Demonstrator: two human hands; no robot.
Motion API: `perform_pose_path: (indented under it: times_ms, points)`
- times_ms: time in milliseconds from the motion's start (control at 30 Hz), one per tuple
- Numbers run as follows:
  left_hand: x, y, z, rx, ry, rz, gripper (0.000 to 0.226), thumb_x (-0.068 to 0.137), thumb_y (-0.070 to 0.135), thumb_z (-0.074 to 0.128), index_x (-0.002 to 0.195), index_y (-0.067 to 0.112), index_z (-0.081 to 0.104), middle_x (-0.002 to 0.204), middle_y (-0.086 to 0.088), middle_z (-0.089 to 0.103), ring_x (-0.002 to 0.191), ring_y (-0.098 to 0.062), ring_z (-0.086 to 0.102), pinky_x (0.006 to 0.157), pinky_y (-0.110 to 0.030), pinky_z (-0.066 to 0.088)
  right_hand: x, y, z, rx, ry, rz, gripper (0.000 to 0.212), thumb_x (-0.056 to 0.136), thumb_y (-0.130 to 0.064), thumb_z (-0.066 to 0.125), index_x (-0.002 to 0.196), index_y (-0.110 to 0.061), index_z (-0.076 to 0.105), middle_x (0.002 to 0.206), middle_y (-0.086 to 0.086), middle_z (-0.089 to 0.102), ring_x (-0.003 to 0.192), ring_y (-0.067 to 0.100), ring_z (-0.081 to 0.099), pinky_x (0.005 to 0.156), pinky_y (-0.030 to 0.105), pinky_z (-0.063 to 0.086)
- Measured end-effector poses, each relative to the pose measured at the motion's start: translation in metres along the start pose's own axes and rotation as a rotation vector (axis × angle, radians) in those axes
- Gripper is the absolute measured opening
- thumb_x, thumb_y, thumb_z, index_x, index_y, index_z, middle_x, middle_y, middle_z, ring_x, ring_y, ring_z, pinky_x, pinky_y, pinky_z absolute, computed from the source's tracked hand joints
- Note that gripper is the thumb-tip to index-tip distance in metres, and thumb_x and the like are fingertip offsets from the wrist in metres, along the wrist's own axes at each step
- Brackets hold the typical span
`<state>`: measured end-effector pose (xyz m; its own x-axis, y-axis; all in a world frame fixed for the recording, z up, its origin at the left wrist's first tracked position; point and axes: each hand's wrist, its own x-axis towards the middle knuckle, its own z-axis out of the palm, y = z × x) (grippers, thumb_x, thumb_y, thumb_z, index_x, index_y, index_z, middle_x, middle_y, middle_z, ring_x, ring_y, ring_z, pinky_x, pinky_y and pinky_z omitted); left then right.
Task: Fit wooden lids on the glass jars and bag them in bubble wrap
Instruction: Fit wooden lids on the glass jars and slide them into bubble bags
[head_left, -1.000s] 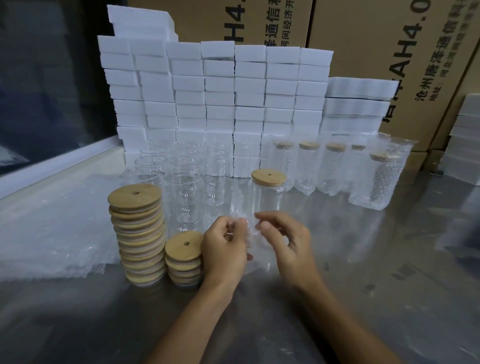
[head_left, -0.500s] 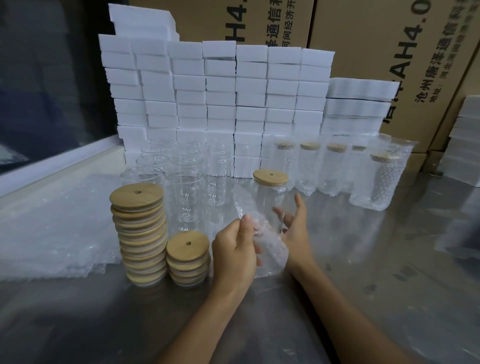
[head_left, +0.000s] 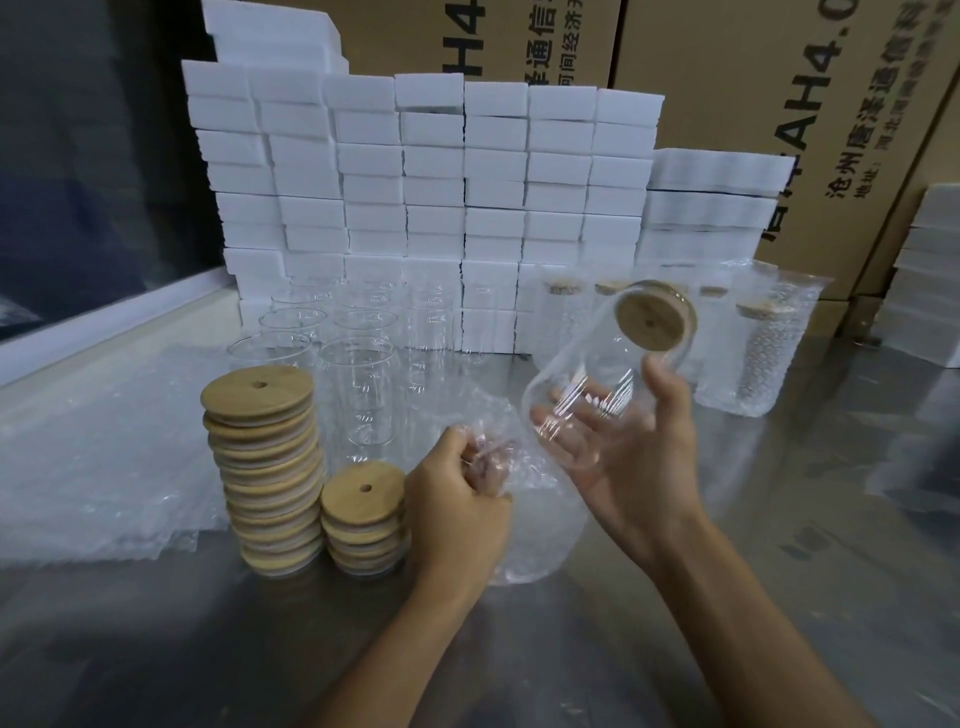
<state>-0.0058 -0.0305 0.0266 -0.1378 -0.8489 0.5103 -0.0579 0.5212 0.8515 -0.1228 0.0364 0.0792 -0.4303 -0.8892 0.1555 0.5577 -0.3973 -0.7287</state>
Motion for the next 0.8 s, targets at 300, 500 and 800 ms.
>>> perform_pose_path:
  times_ms: [300, 500, 800]
  points:
    - [0.006, 0.01, -0.002, 0.138, 0.161, 0.278, 0.018, 0.079, -0.003, 0.072, 0.073, 0.004, 0.057, 0.089, -0.001, 0.053, 0.073, -0.008, 0.054, 0.064, -0.026, 0.046, -0.022, -0.013, 0.024, 0.212, -0.368, 0.216, 0.083, 0.064, -0.056, 0.084, 0.116, 0.0, 0.05, 0.139, 0.041, 0.048, 0.133, 0.054, 0.048, 0.121, 0.051, 0.03]
    - [0.01, 0.007, -0.008, 0.172, 0.165, 0.28, 0.017, 0.079, -0.009, 0.068, 0.077, 0.002, 0.056, 0.114, -0.007, 0.055, 0.097, 0.014, 0.046, 0.067, -0.019, 0.051, -0.025, -0.008, 0.03, 0.217, -0.263, 0.246, 0.082, 0.065, -0.062, 0.079, 0.113, 0.001, 0.062, 0.148, 0.041, 0.037, 0.136, 0.052, 0.045, 0.117, 0.054, 0.035]
    - [0.003, 0.013, -0.004, 0.495, 0.043, 0.469, 0.023, 0.075, -0.015, 0.069, 0.077, 0.003, 0.055, 0.076, -0.013, 0.054, 0.056, -0.035, 0.056, 0.041, -0.036, 0.04, -0.024, -0.013, 0.028, 0.25, -0.2, 0.195, 0.091, 0.063, -0.065, 0.08, 0.121, 0.001, 0.058, 0.154, 0.029, 0.033, 0.145, 0.042, 0.036, 0.118, 0.049, 0.034]
